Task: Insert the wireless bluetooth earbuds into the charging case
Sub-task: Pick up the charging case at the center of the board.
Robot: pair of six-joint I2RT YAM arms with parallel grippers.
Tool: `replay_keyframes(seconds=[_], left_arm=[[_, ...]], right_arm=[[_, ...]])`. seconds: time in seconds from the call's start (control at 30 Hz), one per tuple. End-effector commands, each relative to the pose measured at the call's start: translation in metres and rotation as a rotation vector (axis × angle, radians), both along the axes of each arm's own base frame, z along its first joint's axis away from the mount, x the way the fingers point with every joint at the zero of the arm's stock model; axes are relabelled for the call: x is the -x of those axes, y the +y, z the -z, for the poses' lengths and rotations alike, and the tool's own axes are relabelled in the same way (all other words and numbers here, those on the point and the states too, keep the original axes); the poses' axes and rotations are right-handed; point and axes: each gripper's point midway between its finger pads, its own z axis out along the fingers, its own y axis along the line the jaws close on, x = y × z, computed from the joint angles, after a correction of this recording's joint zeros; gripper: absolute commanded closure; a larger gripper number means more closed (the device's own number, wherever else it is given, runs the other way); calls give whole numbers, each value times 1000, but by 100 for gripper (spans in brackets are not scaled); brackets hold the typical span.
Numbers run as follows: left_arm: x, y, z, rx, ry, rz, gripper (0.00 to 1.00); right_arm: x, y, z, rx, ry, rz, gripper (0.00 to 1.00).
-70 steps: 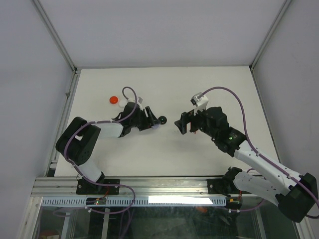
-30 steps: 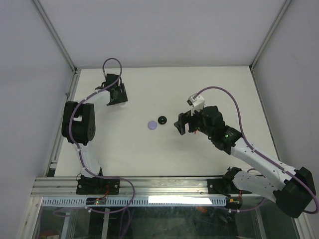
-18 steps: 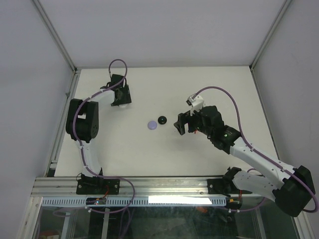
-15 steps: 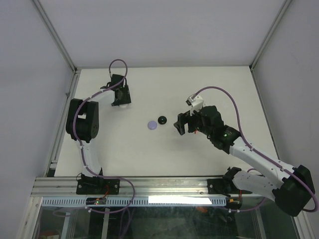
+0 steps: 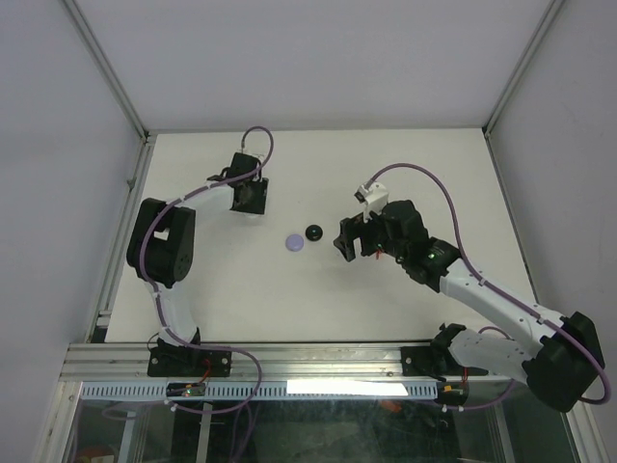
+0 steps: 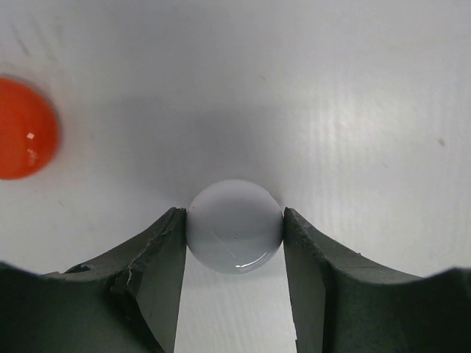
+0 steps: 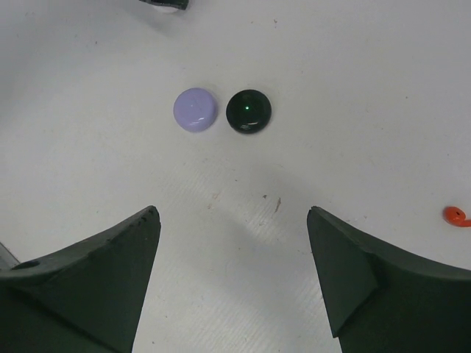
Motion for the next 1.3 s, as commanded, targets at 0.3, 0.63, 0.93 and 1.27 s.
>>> replay_keyframes(seconds=[0.3,0.63,0.93,1.27], left_arm=[[62,-66,-128,-47,-368,578,59],[127,-97,-200,-91,-751,1030,59],[171,-114,-231,-207,-1009,1300,58],[189,-140,-240,-312,-1103,1423,59]], right_arm=[[-3,18,-52,-129,81,-109,16],[-5,34,-82,-164,136,-162,18],[9,73,-107,-228,204,-317,22],[17,111,-118,-275,215,-410,26]])
